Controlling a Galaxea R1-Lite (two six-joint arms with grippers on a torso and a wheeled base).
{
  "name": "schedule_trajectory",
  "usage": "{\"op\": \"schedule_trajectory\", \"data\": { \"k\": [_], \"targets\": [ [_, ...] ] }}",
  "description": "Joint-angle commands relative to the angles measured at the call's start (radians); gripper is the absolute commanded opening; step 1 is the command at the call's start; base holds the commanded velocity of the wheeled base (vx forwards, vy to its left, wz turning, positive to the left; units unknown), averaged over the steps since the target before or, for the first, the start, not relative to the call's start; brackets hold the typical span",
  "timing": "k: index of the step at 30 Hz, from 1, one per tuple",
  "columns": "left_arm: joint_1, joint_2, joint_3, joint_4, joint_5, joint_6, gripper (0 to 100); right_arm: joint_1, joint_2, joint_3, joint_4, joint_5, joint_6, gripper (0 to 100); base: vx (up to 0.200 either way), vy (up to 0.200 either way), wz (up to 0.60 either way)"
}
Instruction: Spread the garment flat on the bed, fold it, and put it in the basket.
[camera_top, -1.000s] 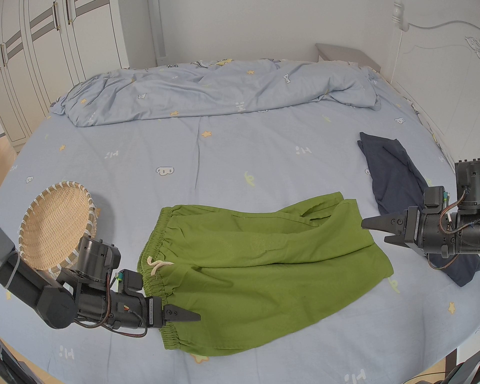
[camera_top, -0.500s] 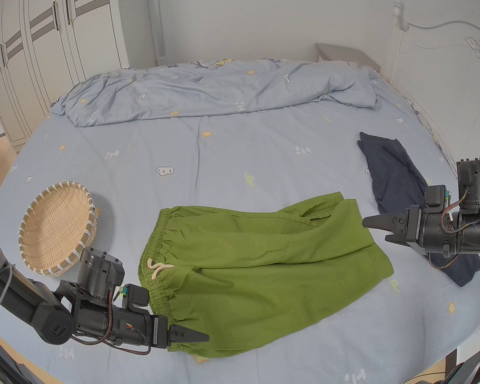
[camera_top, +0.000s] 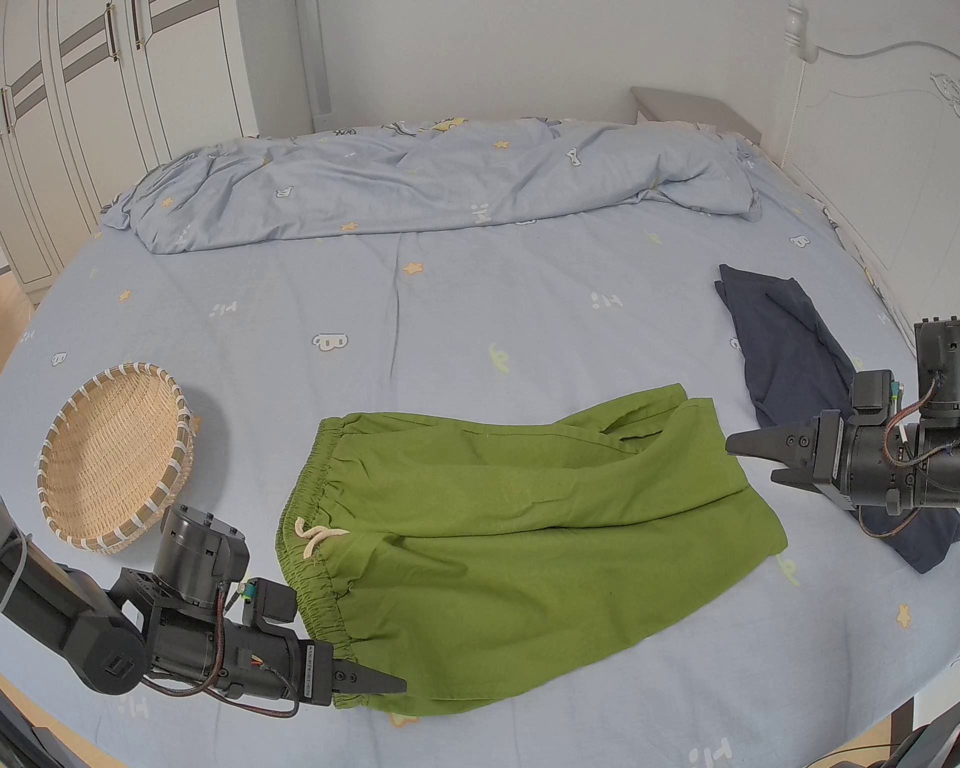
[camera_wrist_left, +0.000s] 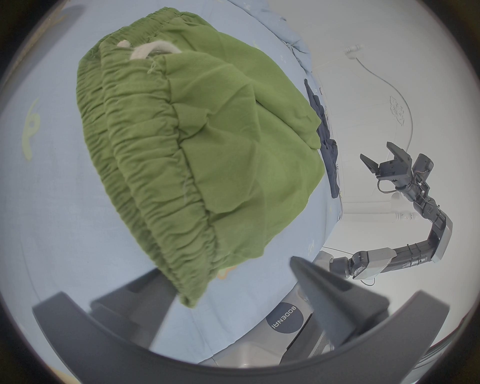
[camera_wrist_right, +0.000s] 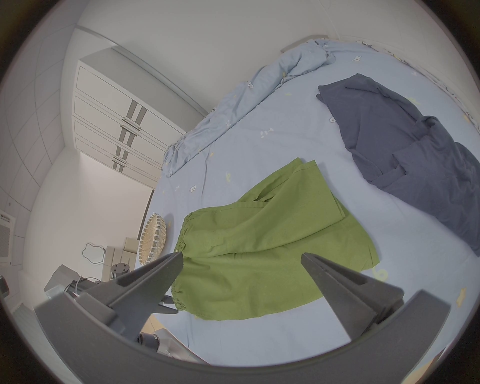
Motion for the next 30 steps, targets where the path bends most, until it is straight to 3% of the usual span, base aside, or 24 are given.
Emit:
{"op": "schedule_trajectory", "data": {
  "k": [1,10,21,25,28,29,30],
  "targets": [
    [0.001,-0.003,0.002,-0.001,0.000,0.000,0,0.001,0.002,0.000,-0.001,0.001,0.000,100,0.000,0.000,0.00],
    [0.023,-0.030,0.044,-0.001,0.007,0.003,0,-0.047,0.003,-0.004,0.056,0.009,-0.043,100,0.000,0.000,0.00],
    [0.276,-0.264,0.180,0.033,0.001,0.014,0,-0.113,0.040,-0.020,0.170,0.011,-0.074,100,0.000,0.000,0.00],
    [0.367,-0.274,0.182,0.133,0.001,0.101,0,-0.147,0.124,0.002,0.239,0.014,-0.114,100,0.000,0.000,0.00],
    [0.396,-0.268,0.183,0.141,0.001,0.127,0,-0.174,0.160,0.022,0.240,0.058,-0.134,100,0.000,0.000,0.00],
    [0.416,-0.267,0.182,0.139,0.001,0.136,0,-0.200,0.176,0.045,0.239,0.133,-0.150,100,0.000,0.000,0.00],
    [0.419,-0.267,0.180,0.139,0.001,0.136,0,-0.206,0.179,0.049,0.239,0.147,-0.157,100,0.000,0.000,0.00]
  ]
}}
